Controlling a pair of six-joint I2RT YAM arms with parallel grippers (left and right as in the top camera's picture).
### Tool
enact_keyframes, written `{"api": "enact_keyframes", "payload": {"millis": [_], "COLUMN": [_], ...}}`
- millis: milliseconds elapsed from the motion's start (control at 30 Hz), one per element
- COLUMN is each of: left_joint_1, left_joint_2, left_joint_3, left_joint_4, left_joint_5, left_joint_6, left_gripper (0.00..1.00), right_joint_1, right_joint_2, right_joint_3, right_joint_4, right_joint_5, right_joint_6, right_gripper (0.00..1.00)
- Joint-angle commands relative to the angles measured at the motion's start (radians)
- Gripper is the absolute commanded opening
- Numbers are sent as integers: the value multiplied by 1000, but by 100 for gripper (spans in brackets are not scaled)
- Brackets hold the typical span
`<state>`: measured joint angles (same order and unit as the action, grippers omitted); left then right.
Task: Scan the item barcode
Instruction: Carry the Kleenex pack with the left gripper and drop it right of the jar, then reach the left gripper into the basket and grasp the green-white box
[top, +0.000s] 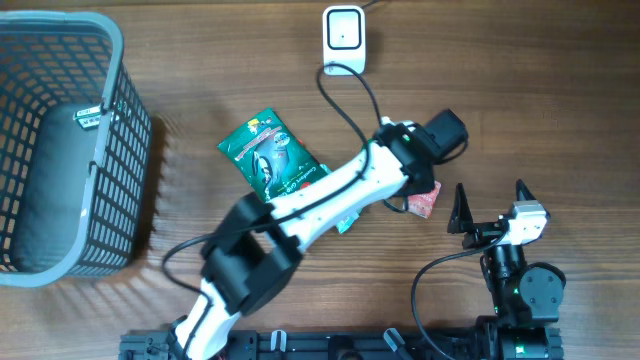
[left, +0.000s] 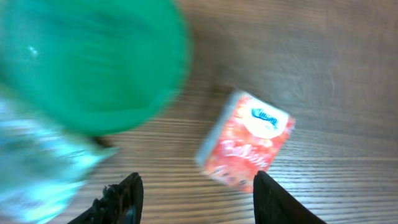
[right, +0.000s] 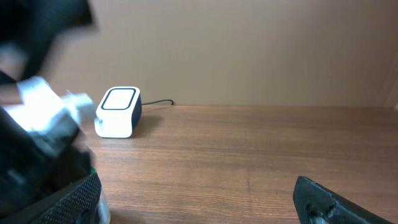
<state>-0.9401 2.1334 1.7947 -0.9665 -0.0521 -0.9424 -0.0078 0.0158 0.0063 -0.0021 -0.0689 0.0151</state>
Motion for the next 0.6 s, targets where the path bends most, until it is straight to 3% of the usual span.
{"api": "enact_keyframes", "payload": {"millis": [0,167,333,433,567], "left_joint_1": [66,166,376,565,922], "left_joint_2": [-150,-340,-626,-748,-835], "left_joint_3": [9,13,12,12,12], "left_joint_4": [-94,-145,-148,-126,-122], "left_joint_5": [-129,-238,-452,-477,-476], "left_joint_6": [3,122,188,271,274], "left_gripper": [50,55,100,100,100], "right_joint_1": [-5,-5,-5,-5,-5], "right_joint_2": [-2,-2,-2,-2,-2], "right_joint_3": [0,0,0,0,0], "right_joint_4": [2,2,2,2,2], "right_joint_5": [14,14,14,14,14], "right_joint_6": [13,13,13,13,12], "right_gripper": [100,100,100,100,100]}}
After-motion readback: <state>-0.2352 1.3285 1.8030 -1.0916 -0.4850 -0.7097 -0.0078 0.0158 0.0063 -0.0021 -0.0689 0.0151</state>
